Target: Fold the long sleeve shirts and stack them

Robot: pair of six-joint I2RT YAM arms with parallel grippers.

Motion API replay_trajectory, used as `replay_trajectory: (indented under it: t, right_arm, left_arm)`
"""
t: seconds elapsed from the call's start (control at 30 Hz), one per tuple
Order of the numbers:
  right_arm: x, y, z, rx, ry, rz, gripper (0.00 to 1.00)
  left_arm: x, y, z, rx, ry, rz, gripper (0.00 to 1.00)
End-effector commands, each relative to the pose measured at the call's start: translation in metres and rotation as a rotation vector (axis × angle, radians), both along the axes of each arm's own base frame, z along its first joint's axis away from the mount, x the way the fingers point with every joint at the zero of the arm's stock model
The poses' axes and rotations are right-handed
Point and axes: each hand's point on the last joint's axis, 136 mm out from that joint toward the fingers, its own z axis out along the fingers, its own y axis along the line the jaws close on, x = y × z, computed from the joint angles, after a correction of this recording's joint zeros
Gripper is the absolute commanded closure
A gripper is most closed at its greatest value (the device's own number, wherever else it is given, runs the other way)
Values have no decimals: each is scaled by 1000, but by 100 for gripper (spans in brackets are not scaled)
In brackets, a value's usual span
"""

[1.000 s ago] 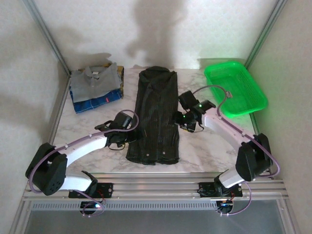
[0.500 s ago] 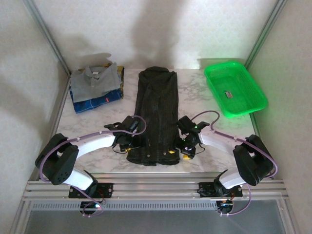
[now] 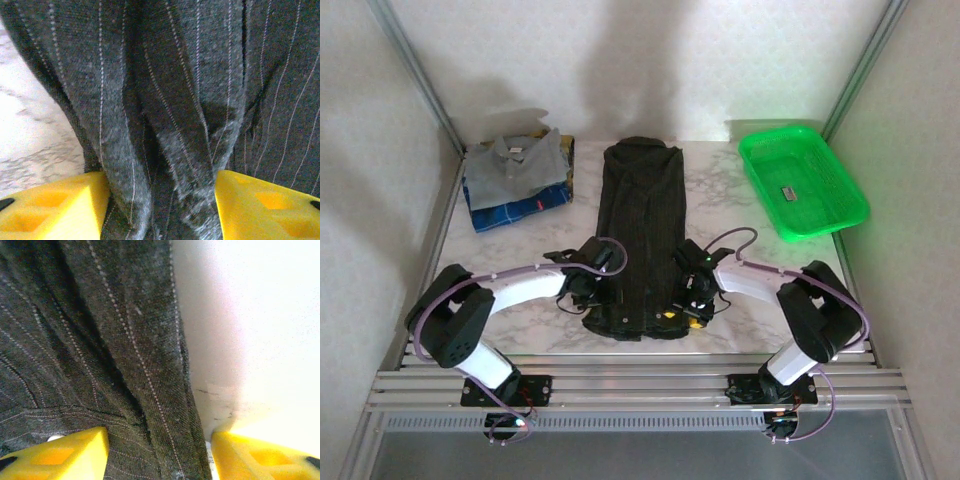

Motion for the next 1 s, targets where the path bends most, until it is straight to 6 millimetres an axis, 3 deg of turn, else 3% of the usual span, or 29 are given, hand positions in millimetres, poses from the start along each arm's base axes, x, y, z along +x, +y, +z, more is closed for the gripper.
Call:
replay_trajectory:
  t: [0.0, 0.07, 0.23, 0.33, 0.43, 0.57, 0.73, 0.97]
  right_arm:
    - [11, 24, -16, 61, -15, 19, 48]
    - [14, 29, -15, 70, -13, 23, 55]
    - [18, 38, -8, 92, -5, 38, 84]
    - [14, 37, 5, 96, -6, 53, 93]
    - [11, 33, 25, 105, -25, 58, 99]
    - [15, 32, 57, 122, -76, 66, 100]
    - [33, 35, 83, 139, -126, 56, 100]
    - [83, 47, 109, 200, -186, 43, 100]
  left_arm:
    - [-18, 9, -26, 83, 80, -33, 53]
    - [-20, 8, -28, 89, 90, -44, 60]
    - [-17, 3, -20, 76, 84, -60, 81]
    - [-12, 2, -5, 67, 55, -59, 94]
    - [-9, 1, 13, 54, 23, -50, 98]
    - [2, 3, 41, 10, -29, -8, 100]
    - [32, 4, 80, -121, -97, 85, 100]
    - [72, -8, 110, -252, -152, 123, 100]
